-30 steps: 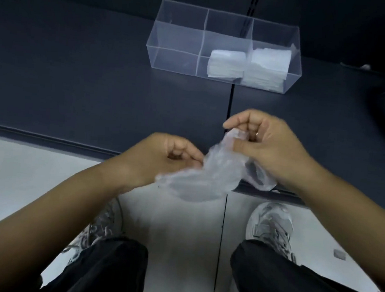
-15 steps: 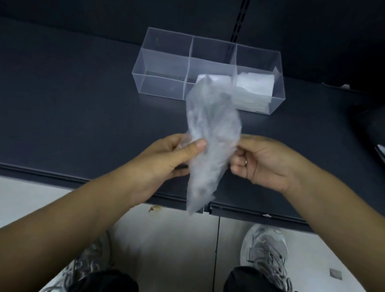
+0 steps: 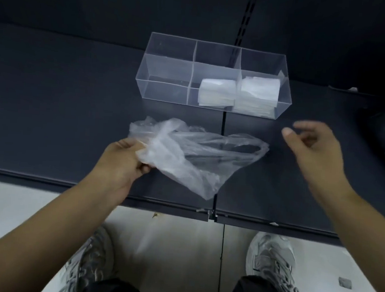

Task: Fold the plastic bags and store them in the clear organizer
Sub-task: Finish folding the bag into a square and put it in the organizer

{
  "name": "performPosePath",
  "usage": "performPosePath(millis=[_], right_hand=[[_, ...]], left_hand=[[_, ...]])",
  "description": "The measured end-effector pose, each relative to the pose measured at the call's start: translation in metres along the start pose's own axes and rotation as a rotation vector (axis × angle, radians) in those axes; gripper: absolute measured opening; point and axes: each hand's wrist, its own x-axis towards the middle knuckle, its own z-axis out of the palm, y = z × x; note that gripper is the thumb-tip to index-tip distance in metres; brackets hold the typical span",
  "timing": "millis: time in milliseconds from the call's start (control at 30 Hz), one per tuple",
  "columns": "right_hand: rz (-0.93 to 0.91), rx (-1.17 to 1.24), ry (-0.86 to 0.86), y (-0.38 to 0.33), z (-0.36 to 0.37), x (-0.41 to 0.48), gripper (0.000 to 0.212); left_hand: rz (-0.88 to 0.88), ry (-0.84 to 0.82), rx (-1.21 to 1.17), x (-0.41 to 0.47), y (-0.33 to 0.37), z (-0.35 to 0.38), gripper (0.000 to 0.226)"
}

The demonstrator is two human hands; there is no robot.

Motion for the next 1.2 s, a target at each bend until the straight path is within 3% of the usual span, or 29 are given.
performPosePath(millis=[67, 133, 200, 233, 300, 333, 400, 467, 600, 733, 800, 867, 900, 967, 1033, 1100, 1200], right_hand=[[-0.316, -0.002, -0.307, -0.029, 0.014, -0.038, 0.049], [-0.517, -0.202, -0.559, -0.048, 0.037, -0.075, 0.068], [-0.647, -0.317, -0.502, -0.049, 0.056, -0.089, 0.063], [-0.612, -0.258, -0.452, -0.052, 0.060, -0.088, 0.048], [-0.324, 0.073, -0.404, -0.056, 0.056, -0.073, 0.021], [-0.147, 0.218, -0.355, -0.055, 0.050, -0.062, 0.025], [0.177, 0.357, -0.259, -0.048, 0.036, -0.038, 0.040], [0.347, 0.478, -0.221, -0.034, 0.025, -0.018, 0.039], [0.481, 0.584, -0.151, -0.007, 0.020, 0.005, 0.032], [0.594, 0.500, 0.016, 0.015, 0.004, 0.028, 0.024], [0.499, 0.355, 0.160, 0.019, -0.004, 0.033, 0.016], [0.174, 0.220, 0.282, 0.014, -0.003, 0.027, 0.006], [-0.027, 0.178, 0.244, 0.007, 0.001, 0.021, 0.014], [-0.335, 0.062, -0.035, -0.009, 0.011, 0.010, 0.025], [-0.466, -0.123, -0.382, -0.022, 0.024, 0.004, 0.043], [-0.412, -0.193, -0.569, -0.027, 0.039, 0.004, 0.056], [-0.208, -0.218, -0.599, -0.029, 0.059, 0.014, 0.049]], left_hand=[[0.050, 0.002, 0.039, -0.011, 0.000, 0.013, 0.024], [0.088, -0.049, 0.081, -0.023, -0.001, 0.026, 0.017], [0.125, -0.135, 0.094, -0.030, -0.005, 0.032, 0.014], [0.130, -0.165, 0.089, -0.033, -0.006, 0.033, 0.019], [0.108, -0.159, 0.084, -0.029, -0.007, 0.027, 0.051], [0.081, -0.120, 0.071, -0.024, -0.006, 0.021, 0.055], [0.001, -0.047, -0.012, -0.013, -0.004, 0.009, 0.043], [-0.058, 0.001, -0.134, -0.005, -0.002, -0.001, 0.031], [-0.084, 0.017, -0.201, 0.005, 0.000, -0.016, 0.033], [-0.089, 0.100, -0.201, 0.012, -0.002, -0.030, 0.033], [-0.094, 0.121, -0.164, 0.014, -0.007, -0.034, 0.034], [-0.091, 0.105, -0.123, 0.014, -0.011, -0.033, 0.035], [-0.080, 0.094, -0.100, 0.014, -0.013, -0.032, 0.036], [-0.013, 0.089, -0.058, 0.012, -0.014, -0.029, 0.044], [0.145, 0.086, 0.024, 0.009, -0.017, -0.029, 0.053], [0.328, 0.013, 0.146, 0.006, -0.021, -0.032, 0.057], [0.382, -0.053, 0.290, 0.006, -0.023, -0.030, 0.060]])
